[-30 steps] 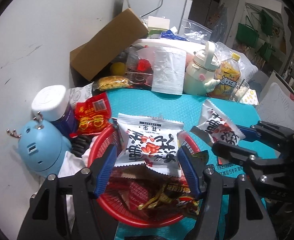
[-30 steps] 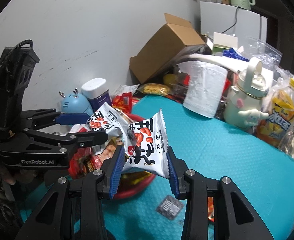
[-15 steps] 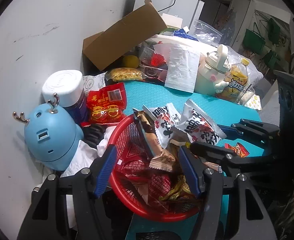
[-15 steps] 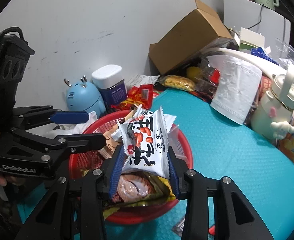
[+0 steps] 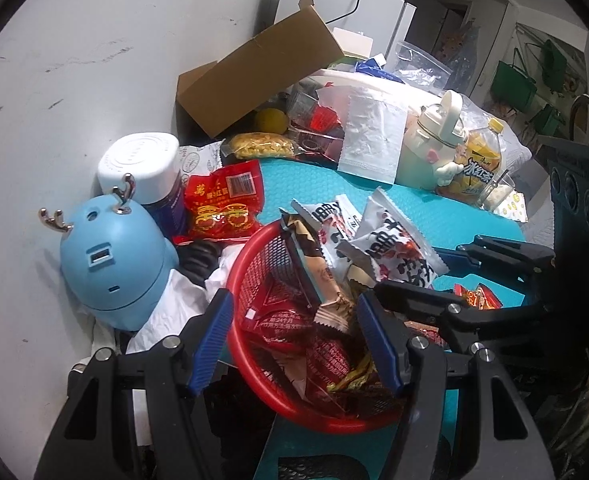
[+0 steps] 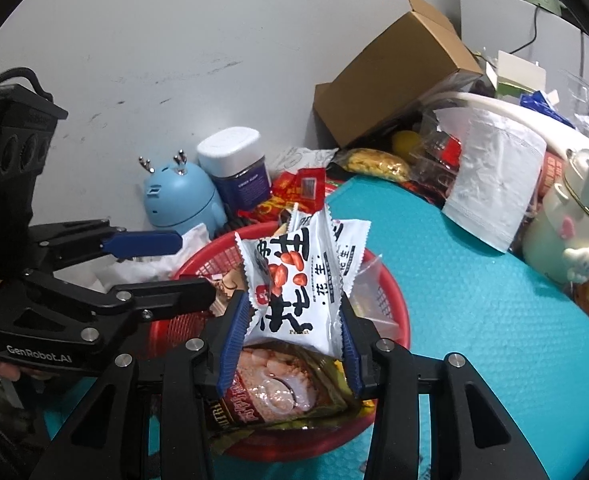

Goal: Organize snacks
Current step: 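Open the left gripper over the basket while the right releases its peanut packet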

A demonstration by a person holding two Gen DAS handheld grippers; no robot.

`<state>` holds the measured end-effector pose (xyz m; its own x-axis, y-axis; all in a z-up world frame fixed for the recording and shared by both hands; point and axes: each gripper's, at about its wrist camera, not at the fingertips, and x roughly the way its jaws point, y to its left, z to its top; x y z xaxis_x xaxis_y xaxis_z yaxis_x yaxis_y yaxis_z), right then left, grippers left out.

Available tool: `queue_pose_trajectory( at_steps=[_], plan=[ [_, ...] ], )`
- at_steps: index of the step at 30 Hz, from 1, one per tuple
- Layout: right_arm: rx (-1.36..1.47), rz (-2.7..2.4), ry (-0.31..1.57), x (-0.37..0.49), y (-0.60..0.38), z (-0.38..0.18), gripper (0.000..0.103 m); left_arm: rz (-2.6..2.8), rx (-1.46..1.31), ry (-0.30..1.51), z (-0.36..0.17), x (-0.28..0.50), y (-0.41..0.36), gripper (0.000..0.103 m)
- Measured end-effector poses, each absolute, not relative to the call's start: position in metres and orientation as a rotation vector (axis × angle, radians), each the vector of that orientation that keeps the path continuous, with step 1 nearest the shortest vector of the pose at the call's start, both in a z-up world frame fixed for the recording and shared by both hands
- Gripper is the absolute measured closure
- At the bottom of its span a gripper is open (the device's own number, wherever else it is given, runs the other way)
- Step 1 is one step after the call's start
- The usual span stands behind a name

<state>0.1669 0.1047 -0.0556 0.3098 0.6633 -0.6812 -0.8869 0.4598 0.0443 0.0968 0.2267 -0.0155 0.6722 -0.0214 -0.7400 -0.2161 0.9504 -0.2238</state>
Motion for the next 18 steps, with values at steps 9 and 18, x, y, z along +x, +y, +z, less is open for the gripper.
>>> queue_pose_trajectory(
  at_steps=[9,18],
  plan=[
    [-0.365,1.095,0.688,0.156,0.099,-0.048,0.050,0.112,-0.311,0.827,-0.013,0.092,0.225,0.040],
    [-0.366,1.114,0.660,0.143,0.095,-0.040,0.050,0.121,-0.300,0.812,-0.005,0.084,0.222,0.040]
  ],
)
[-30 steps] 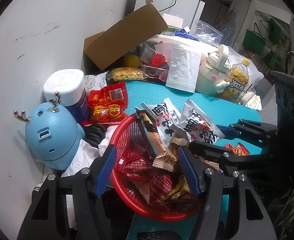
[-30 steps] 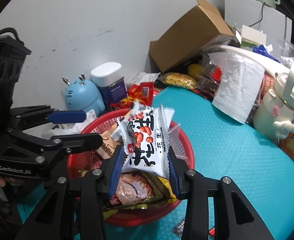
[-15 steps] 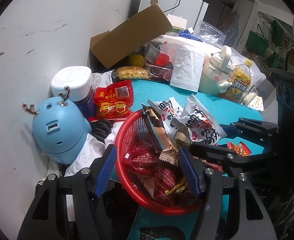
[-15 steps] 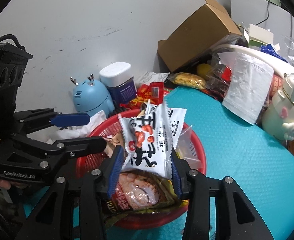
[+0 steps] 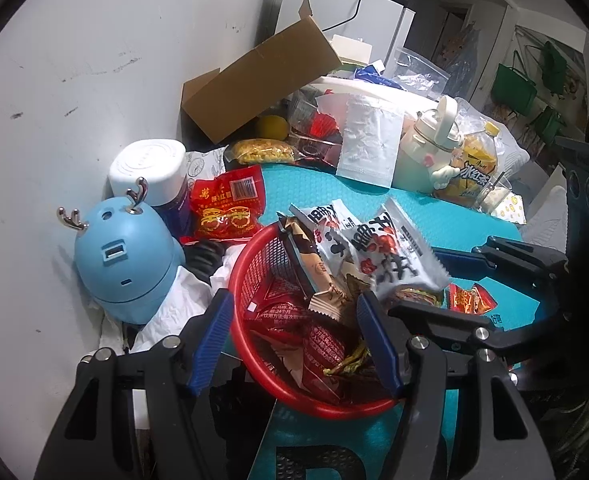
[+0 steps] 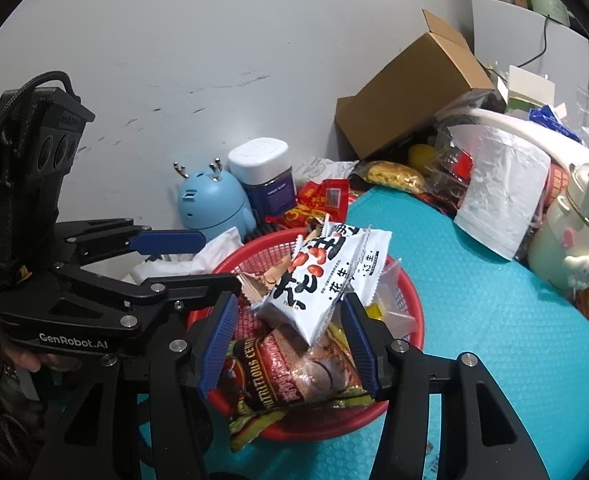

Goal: Organize snacks
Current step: 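Open the left gripper over the basket while the right releases its peanut packet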

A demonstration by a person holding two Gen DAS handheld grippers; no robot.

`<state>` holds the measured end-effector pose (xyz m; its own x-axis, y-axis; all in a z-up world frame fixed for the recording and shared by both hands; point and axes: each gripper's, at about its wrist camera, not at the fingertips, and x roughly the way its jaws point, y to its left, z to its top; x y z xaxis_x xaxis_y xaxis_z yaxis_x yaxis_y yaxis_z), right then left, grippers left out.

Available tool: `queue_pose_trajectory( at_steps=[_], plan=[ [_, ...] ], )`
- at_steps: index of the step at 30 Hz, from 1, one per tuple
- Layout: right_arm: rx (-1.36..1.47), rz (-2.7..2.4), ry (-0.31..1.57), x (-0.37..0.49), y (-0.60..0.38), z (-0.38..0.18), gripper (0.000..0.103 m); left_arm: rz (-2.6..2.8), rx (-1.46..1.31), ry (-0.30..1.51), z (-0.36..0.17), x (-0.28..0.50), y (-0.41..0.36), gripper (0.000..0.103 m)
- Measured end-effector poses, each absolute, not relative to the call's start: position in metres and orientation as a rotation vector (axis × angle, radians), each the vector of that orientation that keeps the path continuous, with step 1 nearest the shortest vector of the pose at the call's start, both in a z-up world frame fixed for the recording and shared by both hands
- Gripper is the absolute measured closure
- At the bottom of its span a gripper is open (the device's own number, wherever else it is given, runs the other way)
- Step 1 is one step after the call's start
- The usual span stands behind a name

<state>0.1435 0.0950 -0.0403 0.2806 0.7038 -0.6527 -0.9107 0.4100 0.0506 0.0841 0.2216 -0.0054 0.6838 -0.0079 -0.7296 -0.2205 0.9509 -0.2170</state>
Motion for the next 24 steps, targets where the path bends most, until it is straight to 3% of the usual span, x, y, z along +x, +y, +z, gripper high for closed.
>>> queue_pose_trajectory(
  at_steps=[24],
  plan=[
    [-0.344,1.038,0.657,0.138,0.075,-0.036,0.050,0.138,-0.248,0.797,0.011,0.070,0.200,0.040]
  ],
)
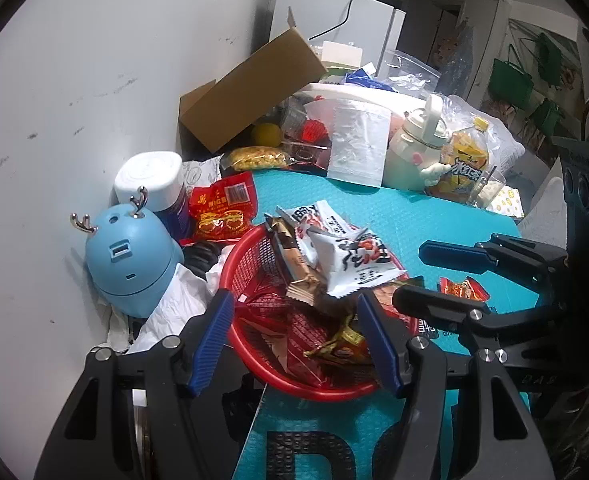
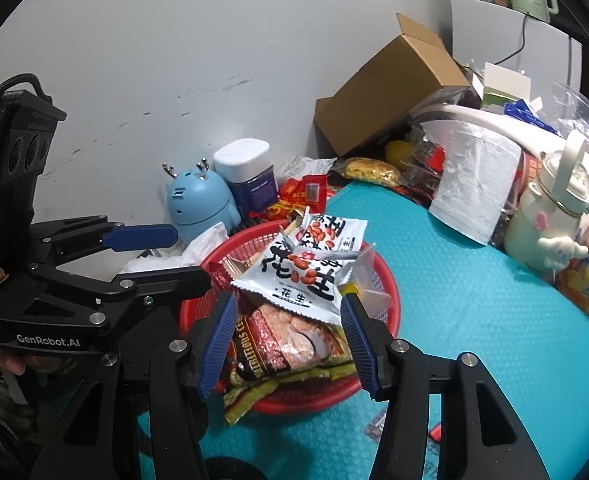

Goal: Organize snacks
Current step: 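Open the left gripper over the basket while the right releases its peanut packet, then move both grippers back from the basket to the red candy packets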

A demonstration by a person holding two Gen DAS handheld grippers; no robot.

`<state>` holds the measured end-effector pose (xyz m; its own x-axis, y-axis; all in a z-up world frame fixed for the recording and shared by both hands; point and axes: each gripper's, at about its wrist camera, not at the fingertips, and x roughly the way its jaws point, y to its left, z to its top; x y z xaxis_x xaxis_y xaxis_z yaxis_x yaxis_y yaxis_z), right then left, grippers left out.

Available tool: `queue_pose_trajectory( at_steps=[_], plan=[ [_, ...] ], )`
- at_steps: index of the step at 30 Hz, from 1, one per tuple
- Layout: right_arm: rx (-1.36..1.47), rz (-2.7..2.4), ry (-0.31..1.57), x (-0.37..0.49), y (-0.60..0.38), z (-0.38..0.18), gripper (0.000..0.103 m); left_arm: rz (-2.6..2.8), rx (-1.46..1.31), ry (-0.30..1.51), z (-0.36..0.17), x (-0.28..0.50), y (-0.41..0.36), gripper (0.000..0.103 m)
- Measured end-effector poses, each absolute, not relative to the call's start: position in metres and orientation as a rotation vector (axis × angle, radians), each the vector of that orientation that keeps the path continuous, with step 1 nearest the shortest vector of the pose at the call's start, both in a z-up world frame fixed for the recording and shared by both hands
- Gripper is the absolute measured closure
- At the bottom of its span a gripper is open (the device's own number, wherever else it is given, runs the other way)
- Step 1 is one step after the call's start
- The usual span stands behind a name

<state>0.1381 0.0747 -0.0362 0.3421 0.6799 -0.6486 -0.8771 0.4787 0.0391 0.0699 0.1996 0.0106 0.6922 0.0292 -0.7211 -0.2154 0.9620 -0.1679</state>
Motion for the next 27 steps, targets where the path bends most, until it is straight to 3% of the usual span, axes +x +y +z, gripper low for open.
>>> queue_pose_trajectory(
  at_steps=[27],
  plan=[
    [-0.255,0.928,0.422,0.053,-0.038,0.030,0.050,0.067,-0.070,0.630,0.092,0.009,0.098,0.040]
  ],
)
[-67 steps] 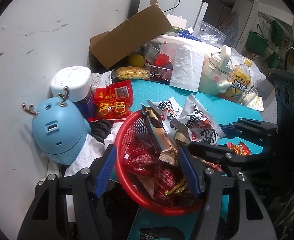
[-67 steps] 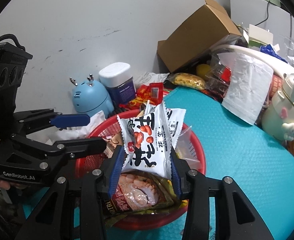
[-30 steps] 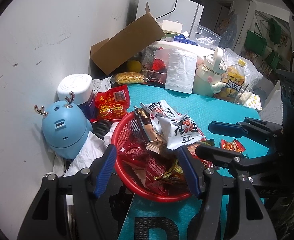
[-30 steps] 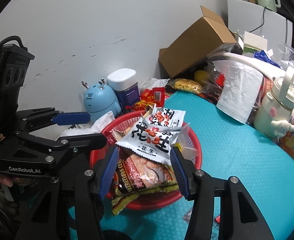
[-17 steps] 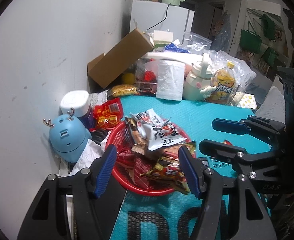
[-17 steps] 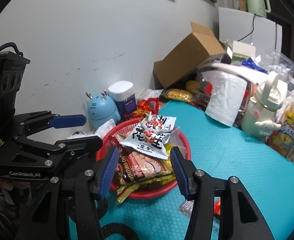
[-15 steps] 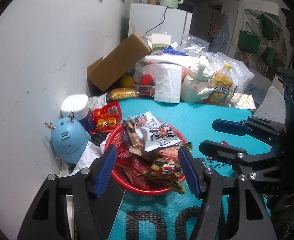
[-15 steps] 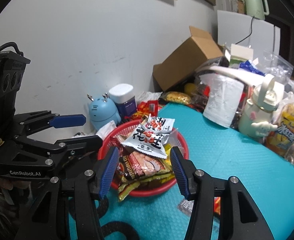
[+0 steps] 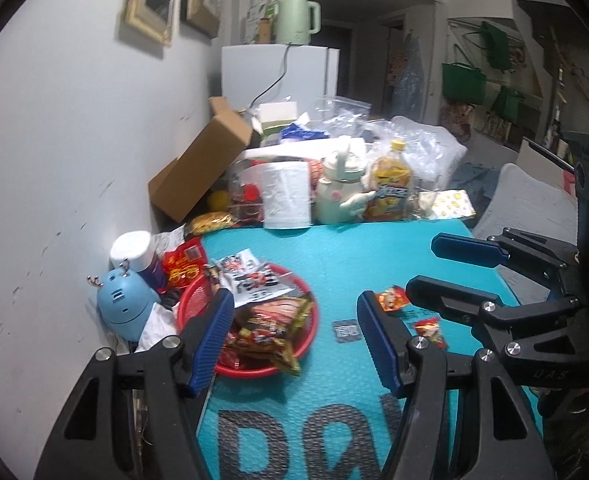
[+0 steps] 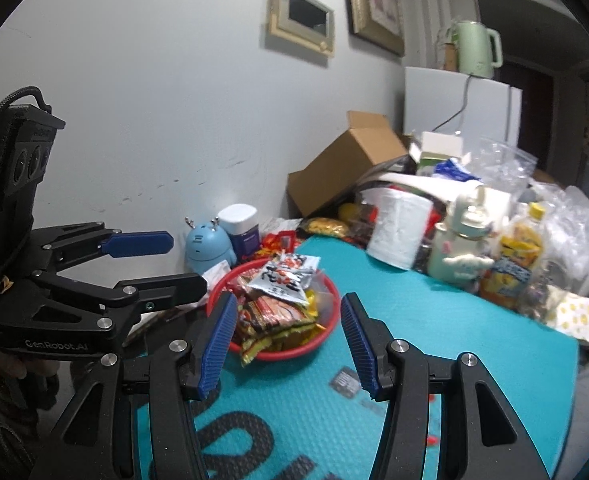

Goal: Organize snacks
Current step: 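Move both grippers back from the basket to the red candy packets, then grasp the red cartoon candy packet with the right gripper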

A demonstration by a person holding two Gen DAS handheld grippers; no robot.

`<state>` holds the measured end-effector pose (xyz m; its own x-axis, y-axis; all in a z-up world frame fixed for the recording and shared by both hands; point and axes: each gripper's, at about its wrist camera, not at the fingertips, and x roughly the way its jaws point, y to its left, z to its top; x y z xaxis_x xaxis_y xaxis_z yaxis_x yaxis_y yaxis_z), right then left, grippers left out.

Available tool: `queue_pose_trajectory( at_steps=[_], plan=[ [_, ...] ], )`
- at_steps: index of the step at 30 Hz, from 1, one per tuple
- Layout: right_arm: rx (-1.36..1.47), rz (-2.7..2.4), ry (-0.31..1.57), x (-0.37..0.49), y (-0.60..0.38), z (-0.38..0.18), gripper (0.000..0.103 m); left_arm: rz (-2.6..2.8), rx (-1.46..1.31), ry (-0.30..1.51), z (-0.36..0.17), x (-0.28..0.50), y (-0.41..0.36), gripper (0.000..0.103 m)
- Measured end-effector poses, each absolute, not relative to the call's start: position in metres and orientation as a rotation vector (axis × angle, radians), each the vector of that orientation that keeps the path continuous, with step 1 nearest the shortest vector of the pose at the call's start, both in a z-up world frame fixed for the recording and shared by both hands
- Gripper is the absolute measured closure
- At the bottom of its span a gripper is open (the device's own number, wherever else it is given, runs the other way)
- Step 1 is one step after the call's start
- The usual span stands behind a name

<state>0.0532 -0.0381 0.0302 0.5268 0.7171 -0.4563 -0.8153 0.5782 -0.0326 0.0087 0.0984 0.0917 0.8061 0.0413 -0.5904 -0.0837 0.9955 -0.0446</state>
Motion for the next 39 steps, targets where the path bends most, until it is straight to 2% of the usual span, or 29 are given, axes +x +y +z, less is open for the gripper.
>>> queue_pose_trajectory(
  at_steps=[7,22,39],
  plan=[
    [-0.207,0.857,0.417,0.035,-0.080,0.028,0.047,-0.002,-0.040,0.627,0.092,0.001,0.062,0.040],
    [-0.135,0.701,0.517,0.033,-0.147,-0.009,0.047,-0.165,-0.031,0.713,0.058,0.015,0.002,0.040],
    [-0.087,0.622,0.682,0.070,-0.158,-0.065,0.047,-0.191,-0.047,0.858,0.005,0.049,-0.011,0.040]
  ],
)
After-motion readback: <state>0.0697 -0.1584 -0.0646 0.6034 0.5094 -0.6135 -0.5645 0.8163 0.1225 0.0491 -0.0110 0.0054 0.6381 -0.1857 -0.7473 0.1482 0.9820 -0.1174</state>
